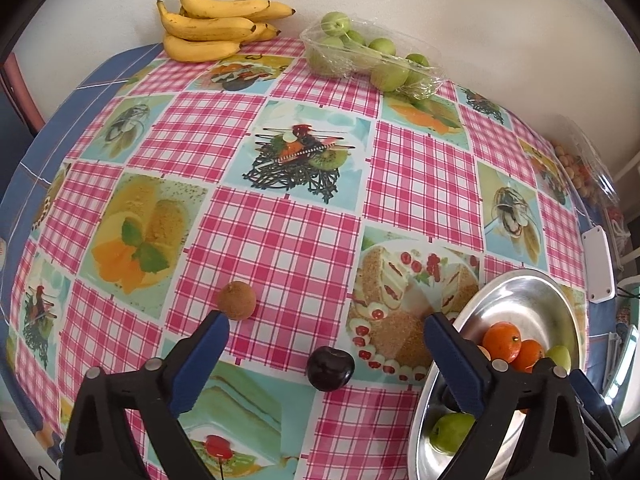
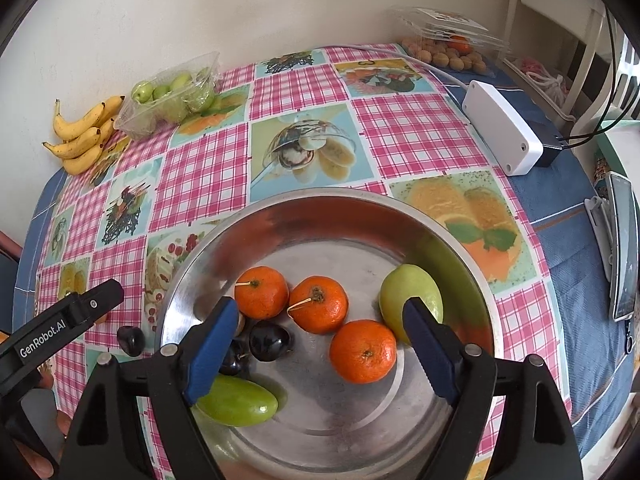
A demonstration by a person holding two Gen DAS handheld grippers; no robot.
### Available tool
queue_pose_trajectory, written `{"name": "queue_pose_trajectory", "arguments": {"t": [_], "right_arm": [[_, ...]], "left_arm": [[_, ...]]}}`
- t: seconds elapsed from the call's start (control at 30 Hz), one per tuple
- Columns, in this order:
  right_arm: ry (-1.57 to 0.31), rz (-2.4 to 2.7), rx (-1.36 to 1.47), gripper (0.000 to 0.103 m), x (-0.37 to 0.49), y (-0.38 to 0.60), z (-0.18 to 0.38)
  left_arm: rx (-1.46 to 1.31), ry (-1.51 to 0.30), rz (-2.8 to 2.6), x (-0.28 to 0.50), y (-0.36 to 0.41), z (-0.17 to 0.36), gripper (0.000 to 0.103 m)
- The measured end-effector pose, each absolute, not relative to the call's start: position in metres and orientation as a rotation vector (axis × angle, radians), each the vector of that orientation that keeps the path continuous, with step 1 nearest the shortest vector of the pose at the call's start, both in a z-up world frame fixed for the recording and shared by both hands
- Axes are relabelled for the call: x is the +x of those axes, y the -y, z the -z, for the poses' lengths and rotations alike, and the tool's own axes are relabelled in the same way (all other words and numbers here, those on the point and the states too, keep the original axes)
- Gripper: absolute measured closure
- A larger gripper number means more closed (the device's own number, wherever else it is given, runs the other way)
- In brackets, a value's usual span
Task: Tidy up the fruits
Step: 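Withdraw both open tools from the bowl toward the remaining plum and kiwi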
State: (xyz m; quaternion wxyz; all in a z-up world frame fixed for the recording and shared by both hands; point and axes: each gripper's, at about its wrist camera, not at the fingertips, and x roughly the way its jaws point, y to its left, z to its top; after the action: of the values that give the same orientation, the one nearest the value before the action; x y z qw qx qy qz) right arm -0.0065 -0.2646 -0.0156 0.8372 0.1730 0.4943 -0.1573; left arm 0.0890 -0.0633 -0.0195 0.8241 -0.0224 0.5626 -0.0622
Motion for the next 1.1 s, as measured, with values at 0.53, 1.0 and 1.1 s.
{"name": "queue_pose_trajectory", "arguments": {"t": [0.53,1.0,1.1], "right_arm": [[-1.032,0.347,0.379,0.0,-0.0076,0.266,0.016],[-1.029,0.356,0.387,0.0,-0.0089,0.2673,0.0158],[-1.03,0.356,0.387,0.0,-0.0087,0.2671,0.0159]], "left_arm": [[0.004,-1.177,0.093,0.0894,0.0617,0.023,0.0],[0.004,-1.176,0.095,0.0897,0.0615,0.0234,0.0],[0.004,-1.176,0.095,0.0897,0.0614,0.0235,0.0]]}}
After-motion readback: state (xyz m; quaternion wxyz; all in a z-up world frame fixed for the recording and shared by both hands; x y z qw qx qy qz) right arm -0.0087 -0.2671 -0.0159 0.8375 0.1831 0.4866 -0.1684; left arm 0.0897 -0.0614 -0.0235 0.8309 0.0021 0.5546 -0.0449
